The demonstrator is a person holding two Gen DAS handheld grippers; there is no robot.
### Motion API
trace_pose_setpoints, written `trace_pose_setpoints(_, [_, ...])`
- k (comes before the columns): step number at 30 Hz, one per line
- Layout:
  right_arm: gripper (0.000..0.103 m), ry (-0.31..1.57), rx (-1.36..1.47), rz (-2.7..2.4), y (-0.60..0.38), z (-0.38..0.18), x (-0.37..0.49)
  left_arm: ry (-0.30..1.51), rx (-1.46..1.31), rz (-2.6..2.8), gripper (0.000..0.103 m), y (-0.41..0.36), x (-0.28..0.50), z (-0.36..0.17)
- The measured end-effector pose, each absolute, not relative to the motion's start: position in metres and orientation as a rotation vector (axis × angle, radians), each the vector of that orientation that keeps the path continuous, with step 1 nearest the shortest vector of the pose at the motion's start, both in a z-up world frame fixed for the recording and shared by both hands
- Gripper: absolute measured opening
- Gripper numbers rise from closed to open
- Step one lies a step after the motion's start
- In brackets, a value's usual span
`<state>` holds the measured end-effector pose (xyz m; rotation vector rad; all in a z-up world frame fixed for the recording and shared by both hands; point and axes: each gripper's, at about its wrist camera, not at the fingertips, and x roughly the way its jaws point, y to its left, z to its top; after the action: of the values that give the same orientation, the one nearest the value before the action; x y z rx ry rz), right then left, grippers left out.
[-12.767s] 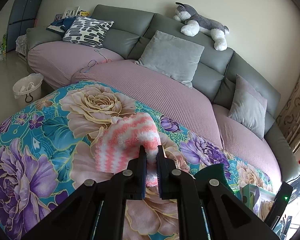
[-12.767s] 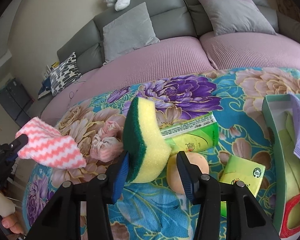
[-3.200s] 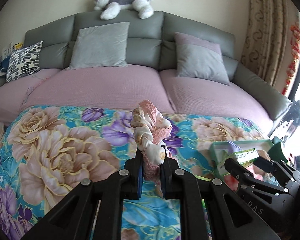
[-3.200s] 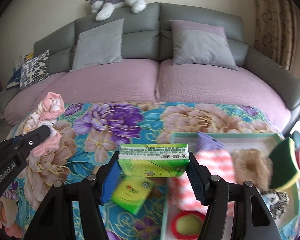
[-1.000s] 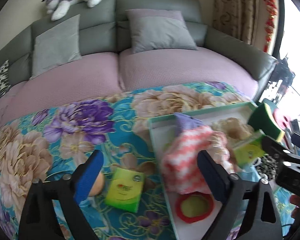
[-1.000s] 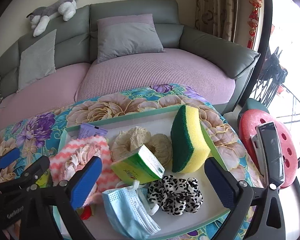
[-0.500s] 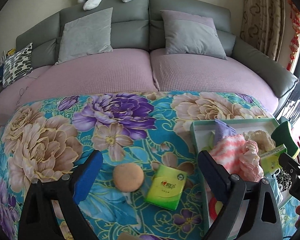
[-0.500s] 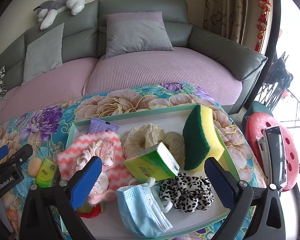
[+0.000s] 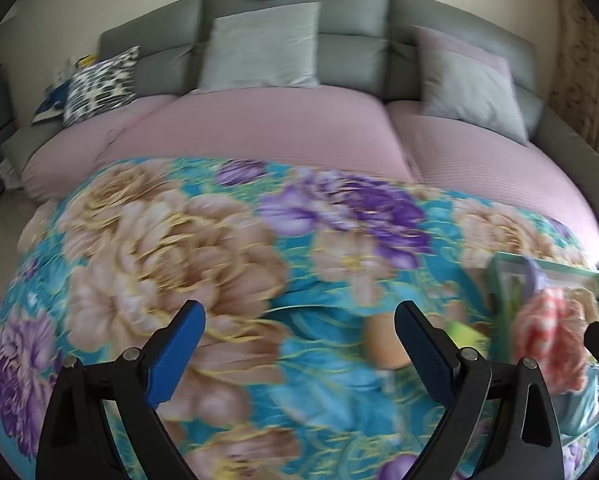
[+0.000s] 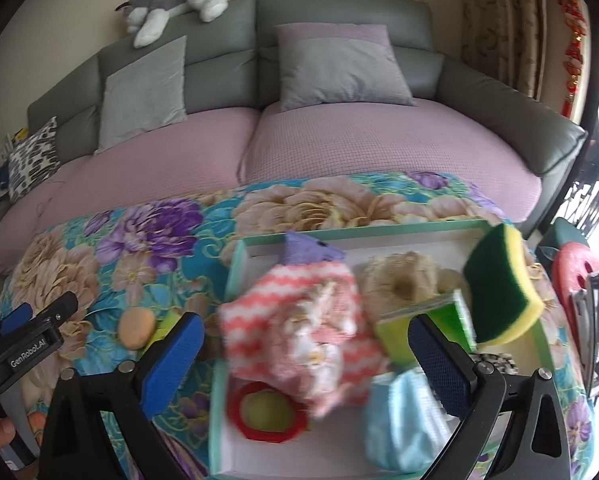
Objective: Organize soft objects
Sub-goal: 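Withdraw both tools from the tray toward the beige sponge puff, then grasp the round beige sponge puff with the left tool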
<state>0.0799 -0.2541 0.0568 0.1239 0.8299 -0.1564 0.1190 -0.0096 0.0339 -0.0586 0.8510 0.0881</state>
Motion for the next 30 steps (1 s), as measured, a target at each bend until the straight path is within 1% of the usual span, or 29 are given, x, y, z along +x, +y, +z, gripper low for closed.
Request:
trace_pose_setpoints(4, [0.103, 0.838, 0.114, -0.118, -0.234, 0.054, 0.086, 0.849, -0.080, 0.132, 0.096, 0.010, 0.119, 0.030])
trace_pose_setpoints(7, [0.103, 0.850, 0.096, -0.112, -0.225, 0.051, 0.090, 0.867, -0.069, 0.113, 0.096, 0.008, 0.124, 0.023])
trace_pose_setpoints(30, [0.103, 0.929, 0.093, -0.186, -0.233, 0.027, 0.114, 1.018, 0.033, -0.131, 0.096, -0.064, 0.155, -0.033])
